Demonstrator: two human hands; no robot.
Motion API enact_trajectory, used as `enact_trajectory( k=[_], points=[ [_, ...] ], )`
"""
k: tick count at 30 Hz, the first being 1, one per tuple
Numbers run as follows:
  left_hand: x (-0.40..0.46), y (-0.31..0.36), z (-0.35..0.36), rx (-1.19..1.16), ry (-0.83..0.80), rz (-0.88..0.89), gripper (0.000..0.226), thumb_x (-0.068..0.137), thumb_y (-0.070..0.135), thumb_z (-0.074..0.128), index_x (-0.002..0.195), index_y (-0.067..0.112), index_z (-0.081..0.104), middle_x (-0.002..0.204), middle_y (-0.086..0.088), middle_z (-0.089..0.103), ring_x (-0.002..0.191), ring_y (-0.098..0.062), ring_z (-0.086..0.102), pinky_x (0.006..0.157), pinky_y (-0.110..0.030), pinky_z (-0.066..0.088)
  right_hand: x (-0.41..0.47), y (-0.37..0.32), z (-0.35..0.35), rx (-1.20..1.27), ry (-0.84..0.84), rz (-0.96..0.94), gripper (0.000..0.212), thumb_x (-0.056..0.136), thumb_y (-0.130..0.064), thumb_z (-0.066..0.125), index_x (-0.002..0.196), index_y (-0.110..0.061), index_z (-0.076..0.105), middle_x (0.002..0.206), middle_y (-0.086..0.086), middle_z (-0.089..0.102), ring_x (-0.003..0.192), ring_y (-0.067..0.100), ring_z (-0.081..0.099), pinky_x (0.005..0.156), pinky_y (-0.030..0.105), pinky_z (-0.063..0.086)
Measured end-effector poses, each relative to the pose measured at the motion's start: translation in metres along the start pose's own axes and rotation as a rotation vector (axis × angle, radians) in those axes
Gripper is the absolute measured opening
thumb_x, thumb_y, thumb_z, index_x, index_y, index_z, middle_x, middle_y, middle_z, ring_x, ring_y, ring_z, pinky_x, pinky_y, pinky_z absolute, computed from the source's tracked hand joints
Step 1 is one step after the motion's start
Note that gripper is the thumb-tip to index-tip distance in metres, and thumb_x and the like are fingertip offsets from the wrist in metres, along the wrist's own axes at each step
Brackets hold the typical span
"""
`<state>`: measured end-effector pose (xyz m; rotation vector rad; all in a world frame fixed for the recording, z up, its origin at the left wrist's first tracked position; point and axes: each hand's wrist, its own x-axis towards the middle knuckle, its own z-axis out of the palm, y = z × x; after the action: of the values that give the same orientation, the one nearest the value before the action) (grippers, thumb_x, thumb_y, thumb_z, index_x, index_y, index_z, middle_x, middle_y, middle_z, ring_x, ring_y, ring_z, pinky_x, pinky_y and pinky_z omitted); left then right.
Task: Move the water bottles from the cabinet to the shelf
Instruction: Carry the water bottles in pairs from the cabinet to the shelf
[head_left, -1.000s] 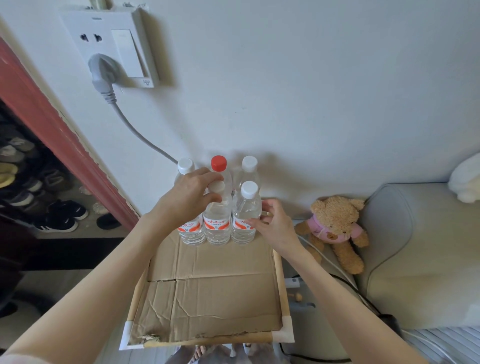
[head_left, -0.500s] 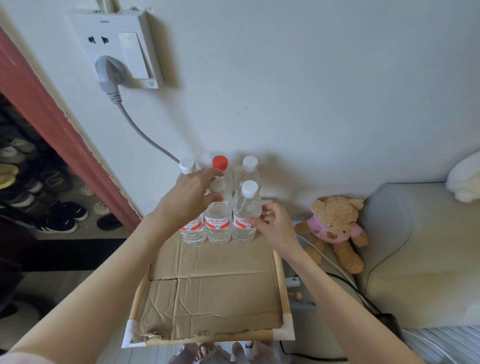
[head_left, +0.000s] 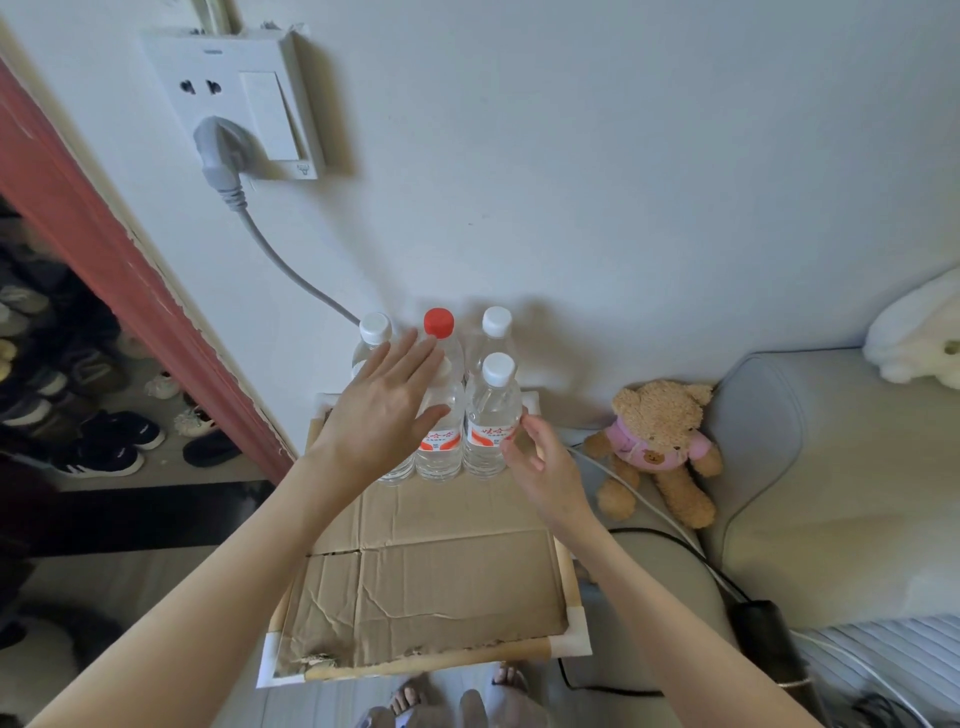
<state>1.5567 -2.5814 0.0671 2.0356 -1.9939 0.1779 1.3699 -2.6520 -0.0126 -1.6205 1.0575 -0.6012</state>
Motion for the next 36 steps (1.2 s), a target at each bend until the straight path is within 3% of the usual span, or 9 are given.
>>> enact_trajectory(
  k=[5, 9, 11, 13, 17, 21, 27, 31, 36],
  points=[
    [-0.011, 0.005, 0.001, 0.081, -0.031, -0.022, 0.073, 0.074, 0.03, 0.07, 0.131, -0.002, 0.037, 0.14, -0.02, 0.039, 0.132, -0.038, 0.028, 0.106, -0.054, 0.024, -0.011, -0.006, -0.001, -0.09, -0.071, -0.15, 0.045, 0.088, -0.041, 0.053, 0.114, -0.065, 0.027, 0.127, -0.043, 0.028, 0.139, 0.01, 0.012, 0.114, 0.037, 0.015],
    [-0.031, 0.022, 0.003, 0.056, 0.019, -0.132, 0.072, 0.085, 0.041, 0.05, 0.141, 0.008, 0.019, 0.15, -0.013, 0.019, 0.139, -0.03, 0.009, 0.112, -0.049, 0.012, -0.015, -0.004, -0.008, -0.158, -0.146, -0.23, 0.058, 0.089, -0.032, 0.054, 0.133, -0.044, 0.019, 0.129, -0.04, 0.012, 0.132, -0.008, 0.009, 0.103, 0.007, 0.006],
    [-0.053, 0.036, 0.007, 0.063, 0.031, -0.21, 0.07, 0.088, 0.046, 0.039, 0.143, 0.012, 0.013, 0.152, -0.01, 0.015, 0.14, -0.027, 0.005, 0.113, -0.047, 0.009, -0.02, 0.006, -0.011, -0.23, -0.208, -0.234, 0.068, 0.089, -0.035, 0.053, 0.142, -0.031, 0.011, 0.141, -0.026, 0.006, 0.123, -0.025, -0.009, 0.105, 0.016, 0.004],
    [-0.083, 0.053, 0.016, 0.044, 0.022, -0.294, 0.069, 0.087, 0.048, 0.035, 0.143, 0.014, 0.014, 0.152, -0.01, 0.013, 0.141, -0.026, 0.003, 0.114, -0.047, 0.006, -0.029, 0.018, -0.01, -0.323, -0.258, -0.272, 0.075, 0.088, -0.039, 0.053, 0.145, -0.028, 0.005, 0.151, -0.014, 0.004, 0.118, -0.028, -0.018, 0.109, 0.024, 0.005],
    [-0.159, 0.089, 0.038, 0.006, -0.064, -0.524, 0.071, 0.083, 0.053, 0.03, 0.142, 0.016, 0.018, 0.152, -0.009, 0.015, 0.141, -0.025, 0.003, 0.112, -0.045, 0.0, -0.06, 0.031, 0.001, -0.585, -0.472, -0.334, 0.077, 0.088, -0.048, 0.047, 0.144, -0.027, 0.0, 0.155, -0.001, -0.002, 0.141, 0.013, -0.001, 0.115, 0.037, 0.008],
    [-0.247, 0.121, 0.04, -0.011, -0.128, -0.792, 0.074, 0.084, 0.065, 0.015, 0.141, 0.018, 0.021, 0.15, -0.011, 0.021, 0.138, -0.031, 0.009, 0.109, -0.051, 0.008, -0.097, 0.038, 0.034, -0.848, -0.667, -0.608, 0.077, 0.082, -0.062, 0.031, 0.144, -0.026, 0.002, 0.155, 0.007, 0.001, 0.141, 0.029, 0.007, 0.112, 0.049, 0.008],
    [-0.39, 0.186, 0.013, 0.024, -0.055, -1.245, 0.074, 0.083, 0.066, 0.007, 0.143, 0.023, 0.012, 0.152, -0.006, 0.013, 0.139, -0.03, 0.001, 0.11, -0.05, 0.005, -0.178, 0.022, 0.111, -0.91, -0.956, -0.989, 0.078, 0.079, -0.064, 0.023, 0.144, -0.026, 0.0, 0.155, 0.008, 0.001, 0.141, 0.028, 0.007, 0.113, 0.055, 0.006],
    [-0.489, 0.242, -0.011, 0.077, 0.022, -1.542, 0.071, 0.085, 0.062, 0.015, 0.142, 0.02, 0.019, 0.15, -0.009, 0.02, 0.138, -0.03, 0.007, 0.11, -0.052, 0.014, -0.268, 0.003, 0.168, -0.895, -1.123, -1.211, 0.082, 0.073, -0.067, 0.013, 0.144, -0.027, -0.002, 0.155, 0.008, 0.0, 0.142, 0.028, 0.002, 0.11, 0.047, -0.007],
    [-0.608, 0.333, -0.035, 0.107, 0.159, -1.85, 0.079, 0.081, 0.069, 0.004, 0.141, 0.02, 0.02, 0.151, -0.008, 0.019, 0.138, -0.028, 0.002, 0.109, -0.046, 0.008, -0.415, 0.004, 0.219, -0.8, -1.319, -1.376, 0.082, 0.072, -0.067, 0.016, 0.143, -0.03, 0.002, 0.155, 0.005, 0.003, 0.142, 0.024, 0.003, 0.109, 0.042, -0.01]
  ],
)
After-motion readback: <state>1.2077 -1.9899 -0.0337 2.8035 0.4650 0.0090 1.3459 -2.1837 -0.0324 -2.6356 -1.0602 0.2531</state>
